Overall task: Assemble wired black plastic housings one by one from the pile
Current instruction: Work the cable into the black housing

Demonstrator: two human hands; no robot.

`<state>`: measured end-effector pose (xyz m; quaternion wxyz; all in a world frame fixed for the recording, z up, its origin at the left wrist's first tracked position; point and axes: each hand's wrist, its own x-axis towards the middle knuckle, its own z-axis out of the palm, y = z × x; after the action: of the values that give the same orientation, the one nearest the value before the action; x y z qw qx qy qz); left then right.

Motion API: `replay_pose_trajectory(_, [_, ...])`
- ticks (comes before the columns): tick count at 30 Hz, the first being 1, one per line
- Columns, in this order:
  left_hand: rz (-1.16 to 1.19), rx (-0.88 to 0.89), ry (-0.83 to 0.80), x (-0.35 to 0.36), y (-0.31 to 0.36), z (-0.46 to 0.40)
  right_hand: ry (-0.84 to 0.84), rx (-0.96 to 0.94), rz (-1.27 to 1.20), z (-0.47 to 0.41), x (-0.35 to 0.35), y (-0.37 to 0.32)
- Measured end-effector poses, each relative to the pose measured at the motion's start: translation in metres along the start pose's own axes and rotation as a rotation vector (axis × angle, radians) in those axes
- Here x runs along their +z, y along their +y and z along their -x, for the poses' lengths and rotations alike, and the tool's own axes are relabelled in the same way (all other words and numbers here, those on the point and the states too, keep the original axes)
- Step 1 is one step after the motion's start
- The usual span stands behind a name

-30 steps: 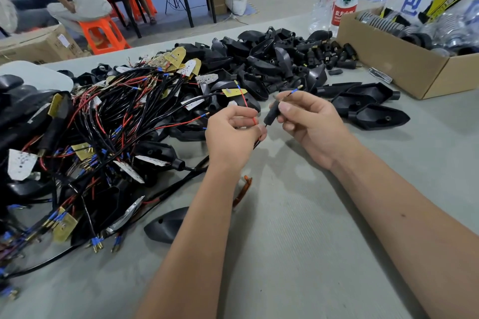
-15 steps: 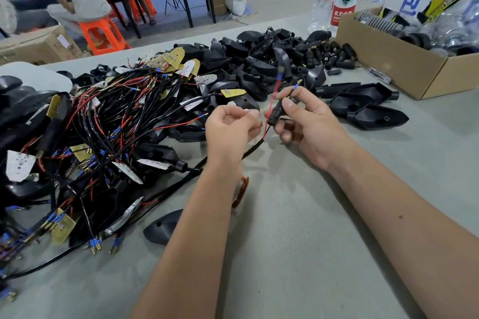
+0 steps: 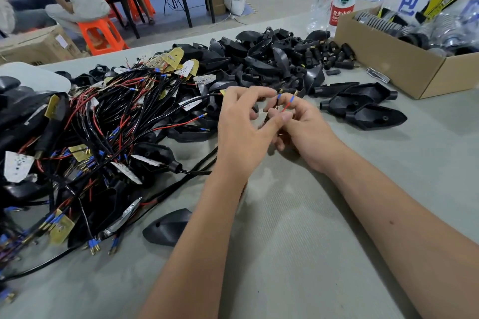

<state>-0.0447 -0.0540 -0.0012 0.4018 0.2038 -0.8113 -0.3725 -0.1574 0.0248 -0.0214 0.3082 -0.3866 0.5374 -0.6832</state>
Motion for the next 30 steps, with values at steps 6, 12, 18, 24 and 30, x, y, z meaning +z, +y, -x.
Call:
replay_pose_trajectory(6, [0.010, -0.013, 0.008, 0.007, -0.001, -0.002, 0.010, 0.014, 0.093, 0.000, 0.003, 0.002])
replay_pose_trajectory(12, [0.208, -0.254, 0.150, -0.008, -0.013, -0.009, 0.177, 0.021, -0.032, -0.003, -0.002, 0.002])
replay_pose_trajectory(18, [0.095, -0.324, -0.036, -0.015, -0.023, -0.005, 0.279, 0.077, -0.205, -0.005, -0.005, -0.001])
replay_pose_trajectory(24, [0.021, -0.289, -0.129, -0.004, -0.017, 0.000, 0.269, 0.097, -0.303, -0.003, -0.008, -0.005])
replay_pose_trajectory(30, [-0.011, -0.257, -0.058, 0.002, -0.014, 0.001, 0.252, 0.100, -0.327, -0.002, -0.007, -0.006])
